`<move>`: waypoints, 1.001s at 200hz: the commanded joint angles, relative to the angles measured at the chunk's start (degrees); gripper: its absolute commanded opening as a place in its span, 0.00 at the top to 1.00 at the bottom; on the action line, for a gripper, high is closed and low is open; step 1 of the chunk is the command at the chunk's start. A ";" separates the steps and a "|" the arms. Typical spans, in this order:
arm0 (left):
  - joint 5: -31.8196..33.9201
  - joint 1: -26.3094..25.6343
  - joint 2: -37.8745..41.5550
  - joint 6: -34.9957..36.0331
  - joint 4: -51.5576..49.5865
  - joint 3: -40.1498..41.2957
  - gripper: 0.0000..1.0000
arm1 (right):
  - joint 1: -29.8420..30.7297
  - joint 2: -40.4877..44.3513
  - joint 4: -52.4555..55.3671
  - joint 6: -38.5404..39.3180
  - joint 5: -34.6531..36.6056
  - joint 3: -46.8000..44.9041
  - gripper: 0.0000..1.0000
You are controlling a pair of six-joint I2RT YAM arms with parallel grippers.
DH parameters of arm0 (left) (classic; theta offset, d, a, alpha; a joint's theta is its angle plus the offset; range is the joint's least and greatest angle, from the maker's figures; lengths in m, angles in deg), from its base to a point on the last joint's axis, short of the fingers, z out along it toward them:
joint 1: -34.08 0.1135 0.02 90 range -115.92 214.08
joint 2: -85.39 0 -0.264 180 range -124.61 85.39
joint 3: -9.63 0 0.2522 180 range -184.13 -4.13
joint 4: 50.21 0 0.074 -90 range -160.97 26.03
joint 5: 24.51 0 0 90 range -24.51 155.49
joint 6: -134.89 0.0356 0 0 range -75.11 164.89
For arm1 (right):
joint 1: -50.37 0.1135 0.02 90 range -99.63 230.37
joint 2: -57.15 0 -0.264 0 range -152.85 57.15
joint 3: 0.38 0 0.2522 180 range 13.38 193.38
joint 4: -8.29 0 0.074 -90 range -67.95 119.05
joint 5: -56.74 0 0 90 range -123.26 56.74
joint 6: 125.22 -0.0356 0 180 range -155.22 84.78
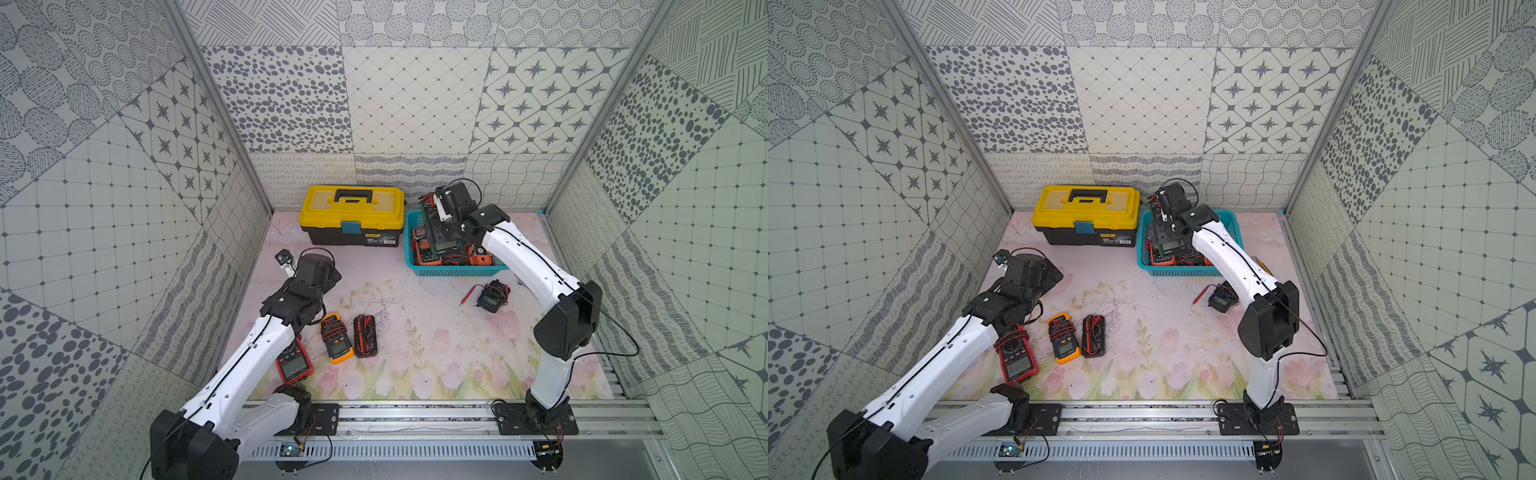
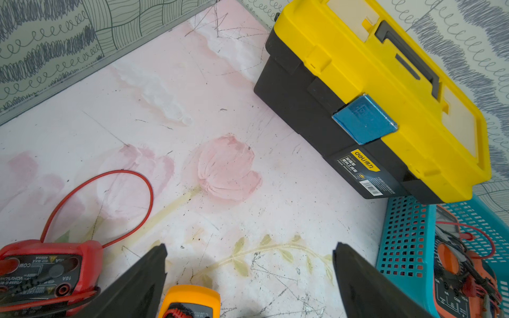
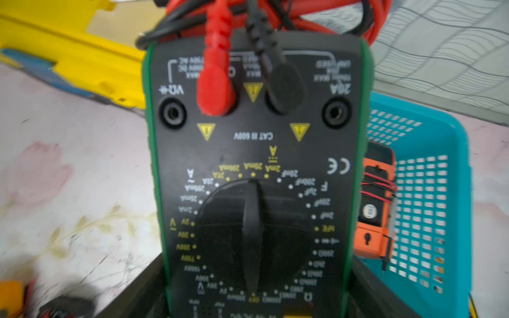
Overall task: Put the multimeter into the basket
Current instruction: Place the multimeter in the basket.
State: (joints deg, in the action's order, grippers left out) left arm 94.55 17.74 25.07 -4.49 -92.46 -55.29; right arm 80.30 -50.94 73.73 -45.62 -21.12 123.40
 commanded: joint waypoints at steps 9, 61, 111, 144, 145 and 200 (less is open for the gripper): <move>0.69 0.44 -0.47 2.52 2.45 0.05 0.01 | -2.86 -4.90 -2.55 -1.56 1.94 4.41 1.00; -0.05 0.46 -1.17 2.77 2.54 -0.09 0.01 | -8.31 -11.72 -1.94 -3.74 -0.44 7.27 1.00; -0.41 0.50 -2.28 2.57 2.52 -0.27 0.01 | -9.61 -14.50 -1.94 -4.33 -2.09 6.17 1.00; -0.41 0.43 -2.41 2.80 2.49 -0.44 0.01 | -10.33 -15.40 -2.02 -5.10 -4.86 3.92 1.00; -0.41 0.43 -2.38 2.76 2.48 -0.48 0.01 | -10.38 -15.44 -2.02 -5.13 -4.99 3.86 1.00; -0.58 0.44 -2.86 2.75 2.33 -0.79 0.01 | -10.51 -18.05 -2.02 -4.94 -7.01 3.36 1.00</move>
State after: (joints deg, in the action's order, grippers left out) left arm 94.29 17.74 22.58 -2.83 -91.13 -55.31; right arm 70.13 -67.66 74.13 -49.86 -26.80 126.98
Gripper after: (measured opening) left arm 0.987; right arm 0.871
